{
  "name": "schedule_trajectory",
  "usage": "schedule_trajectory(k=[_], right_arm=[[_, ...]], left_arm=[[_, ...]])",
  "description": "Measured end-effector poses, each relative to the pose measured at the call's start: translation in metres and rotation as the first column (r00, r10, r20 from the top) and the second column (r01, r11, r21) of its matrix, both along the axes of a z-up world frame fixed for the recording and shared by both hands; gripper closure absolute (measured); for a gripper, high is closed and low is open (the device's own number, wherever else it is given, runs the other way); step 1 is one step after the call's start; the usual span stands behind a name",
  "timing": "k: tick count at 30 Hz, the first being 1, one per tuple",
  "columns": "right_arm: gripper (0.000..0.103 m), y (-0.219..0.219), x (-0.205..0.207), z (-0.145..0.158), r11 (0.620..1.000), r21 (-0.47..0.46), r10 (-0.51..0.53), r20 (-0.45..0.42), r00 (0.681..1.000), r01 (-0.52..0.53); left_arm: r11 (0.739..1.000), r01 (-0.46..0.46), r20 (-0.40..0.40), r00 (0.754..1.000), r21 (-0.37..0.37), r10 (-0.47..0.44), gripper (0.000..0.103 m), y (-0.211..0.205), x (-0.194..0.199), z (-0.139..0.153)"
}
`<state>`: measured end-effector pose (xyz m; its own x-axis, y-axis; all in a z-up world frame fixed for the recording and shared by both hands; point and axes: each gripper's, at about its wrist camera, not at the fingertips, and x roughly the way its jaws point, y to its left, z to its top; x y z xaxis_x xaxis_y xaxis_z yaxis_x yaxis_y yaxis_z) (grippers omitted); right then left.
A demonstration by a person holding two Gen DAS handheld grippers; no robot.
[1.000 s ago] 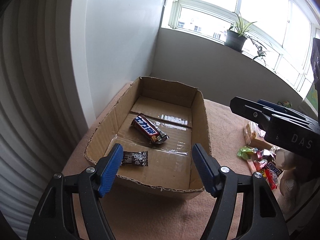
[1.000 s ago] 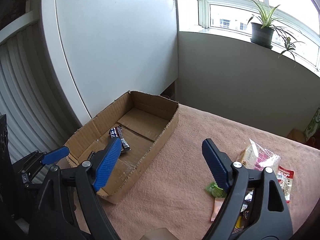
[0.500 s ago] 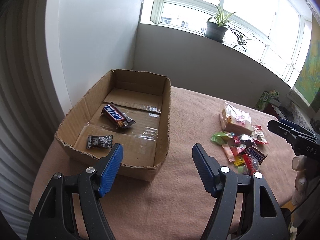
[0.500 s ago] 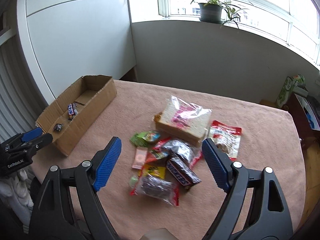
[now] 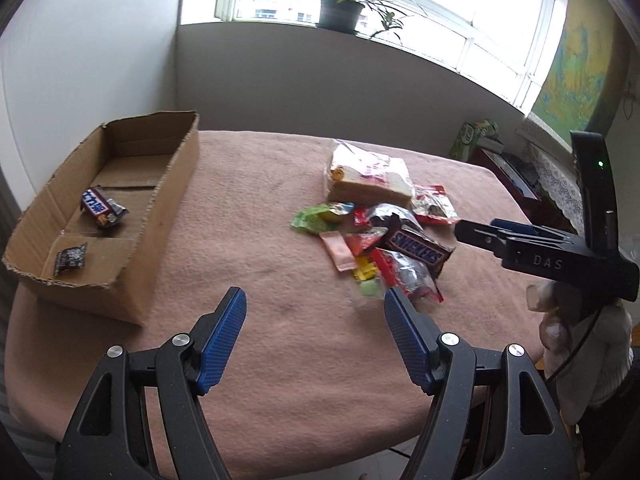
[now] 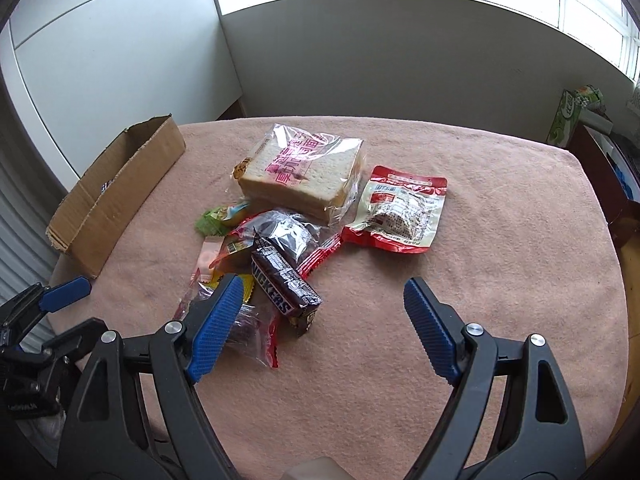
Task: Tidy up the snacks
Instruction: 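Move both tools back to the snack pile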
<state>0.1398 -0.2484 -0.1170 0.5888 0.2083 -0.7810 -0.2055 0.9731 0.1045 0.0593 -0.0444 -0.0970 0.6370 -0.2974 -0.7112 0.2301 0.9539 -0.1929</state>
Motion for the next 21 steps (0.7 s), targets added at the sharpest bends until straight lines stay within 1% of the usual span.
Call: schedule_trajectory(k=[1, 3, 4, 7, 11, 12, 13, 15, 18, 21], right_arm=[[0.021, 0.001, 0.001, -0.001, 1.000, 0.002, 0.013, -0.003, 1.000, -0.013], [0.032, 0.002, 0.004, -0.004, 0.999, 0.008, 0.035, -0.018, 0.999, -0.035], [0.034, 0.002, 0.006, -0.005, 0.999, 0.007, 0.039, -0.022, 0.999, -0.039], [0.036, 0.002, 0.011, -0.009, 0.998, 0.012, 0.055, -0.032, 0.998, -0.055], [0.044, 0.003, 0.020, -0.016, 0.994, 0.043, 0.102, -0.073, 0.992, -0.099], [0.049, 0.004, 0.022, -0.018, 0.993, 0.044, 0.112, -0.083, 0.990, -0.109], [0.052, 0.005, 0.024, -0.020, 0.991, 0.052, 0.126, -0.095, 0.987, -0.121], [0.059, 0.006, 0.027, -0.024, 0.986, 0.083, 0.155, -0.115, 0.981, -0.146], [0.061, 0.010, 0.033, -0.029, 0.983, 0.092, 0.172, -0.130, 0.977, -0.161], [0.062, 0.014, 0.038, -0.034, 0.981, 0.099, 0.181, -0.145, 0.973, -0.168]], left_arm=[[1.000, 0.020, -0.005, 1.000, -0.003, -0.020, 0.031, -0.007, -0.001, -0.001], [0.998, 0.056, -0.014, 0.998, -0.011, -0.056, 0.031, -0.021, -0.003, -0.004], [0.997, 0.070, -0.020, 0.997, -0.018, -0.071, 0.031, -0.025, -0.003, -0.005], [0.994, 0.103, -0.039, 0.994, -0.040, -0.105, 0.032, -0.037, -0.002, -0.009], [0.989, 0.137, -0.066, 0.988, -0.055, -0.141, 0.045, -0.052, 0.002, -0.017], [0.988, 0.143, -0.077, 0.986, -0.065, -0.148, 0.047, -0.055, 0.003, -0.019], [0.986, 0.149, -0.088, 0.984, -0.073, -0.155, 0.050, -0.057, 0.005, -0.021], [0.985, 0.155, -0.096, 0.982, -0.080, -0.162, 0.051, -0.062, 0.007, -0.023], [0.983, 0.162, -0.109, 0.979, -0.091, -0.171, 0.052, -0.067, 0.012, -0.027], [0.983, 0.160, -0.122, 0.978, -0.091, -0.170, 0.054, -0.068, 0.019, -0.030]])
